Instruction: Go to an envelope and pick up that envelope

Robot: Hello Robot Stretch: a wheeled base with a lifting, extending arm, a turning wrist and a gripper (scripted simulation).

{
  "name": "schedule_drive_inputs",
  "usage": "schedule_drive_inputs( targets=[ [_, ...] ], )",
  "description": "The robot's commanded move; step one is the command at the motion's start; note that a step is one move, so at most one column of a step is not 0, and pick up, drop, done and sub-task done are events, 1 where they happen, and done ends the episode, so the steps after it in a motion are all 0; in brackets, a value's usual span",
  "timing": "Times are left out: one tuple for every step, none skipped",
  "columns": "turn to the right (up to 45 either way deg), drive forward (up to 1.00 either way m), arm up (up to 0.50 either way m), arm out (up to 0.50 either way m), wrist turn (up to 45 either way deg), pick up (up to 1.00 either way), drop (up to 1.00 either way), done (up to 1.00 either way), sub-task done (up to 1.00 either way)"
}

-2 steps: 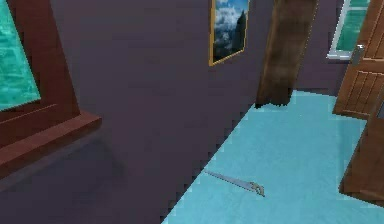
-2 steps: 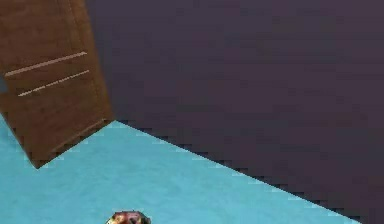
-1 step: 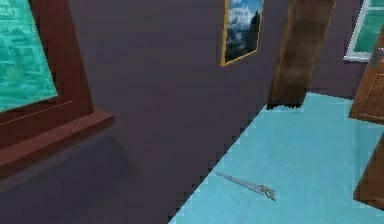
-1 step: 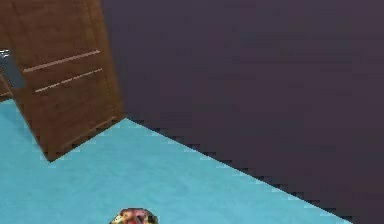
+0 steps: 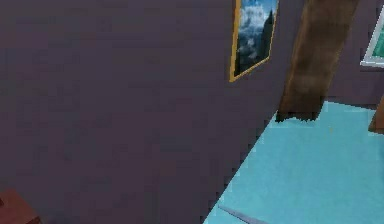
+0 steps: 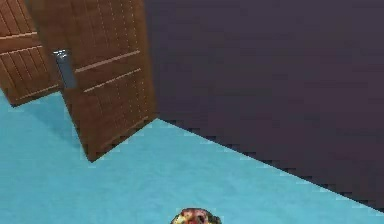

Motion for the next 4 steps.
schedule_drive_inputs(
  targets=[
    [30.0, 0.0, 0.0, 0.0, 0.0, 0.0, 0.0, 0.0, 0.0],
    [0.0, 0.6, 0.0, 0.0, 0.0, 0.0, 0.0, 0.0, 0.0],
    [-45.0, 0.0, 0.0, 0.0, 0.0, 0.0, 0.0, 0.0, 0.0],
    [-45.0, 0.0, 0.0, 0.0, 0.0, 0.0, 0.0, 0.0, 0.0]
  ],
)
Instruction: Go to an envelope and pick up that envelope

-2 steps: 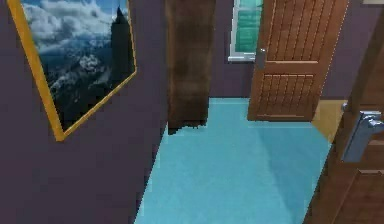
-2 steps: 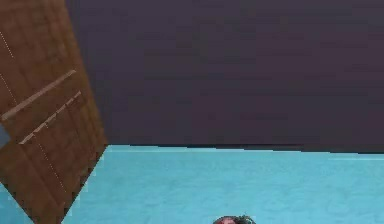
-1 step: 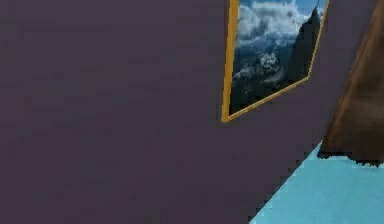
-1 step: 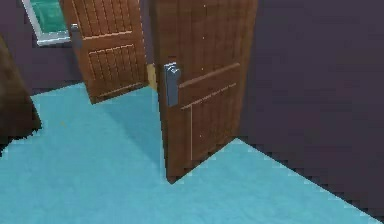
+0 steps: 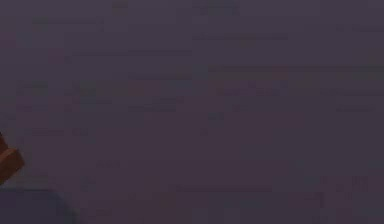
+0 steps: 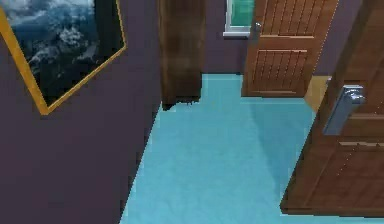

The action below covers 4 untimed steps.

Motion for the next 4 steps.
schedule_drive_inputs(
  targets=[
    [-45.0, 0.0, 0.0, 0.0, 0.0, 0.0, 0.0, 0.0, 0.0],
    [-42.0, 0.0, 0.0, 0.0, 0.0, 0.0, 0.0, 0.0, 0.0],
    [0.0, 0.55, 0.0, 0.0, 0.0, 0.0, 0.0, 0.0, 0.0],
    [-42.0, 0.0, 0.0, 0.0, 0.0, 0.0, 0.0, 0.0, 0.0]
  ],
)
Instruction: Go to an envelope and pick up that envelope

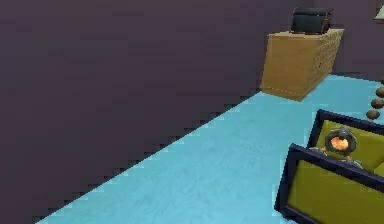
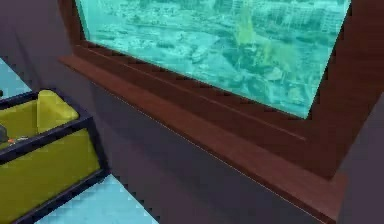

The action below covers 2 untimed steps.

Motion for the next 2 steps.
schedule_drive_inputs(
  targets=[
    [0.0, 0.65, 0.0, 0.0, 0.0, 0.0, 0.0, 0.0, 0.0],
    [-45.0, 0.0, 0.0, 0.0, 0.0, 0.0, 0.0, 0.0, 0.0]
  ],
)
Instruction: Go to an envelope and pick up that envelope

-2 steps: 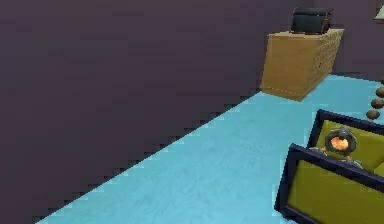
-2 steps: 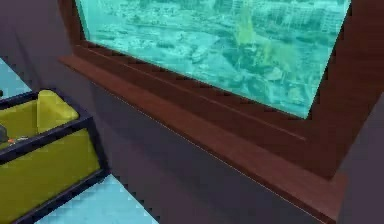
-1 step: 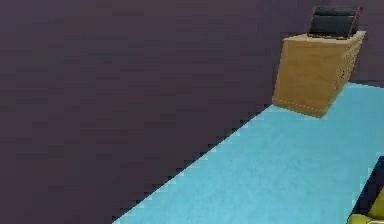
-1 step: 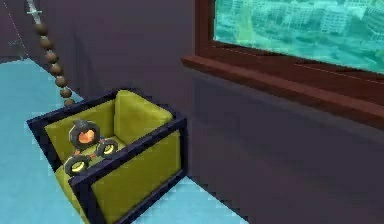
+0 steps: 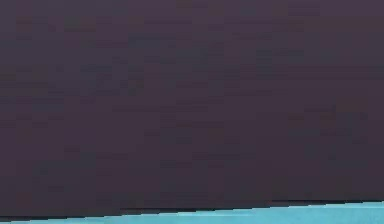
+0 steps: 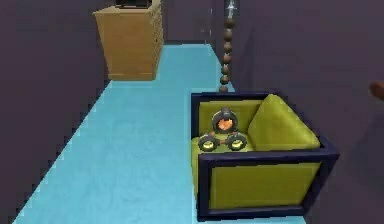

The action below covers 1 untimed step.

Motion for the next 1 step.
schedule_drive_inputs(
  targets=[
    [-45.0, 0.0, 0.0, 0.0, 0.0, 0.0, 0.0, 0.0, 0.0]
  ],
)
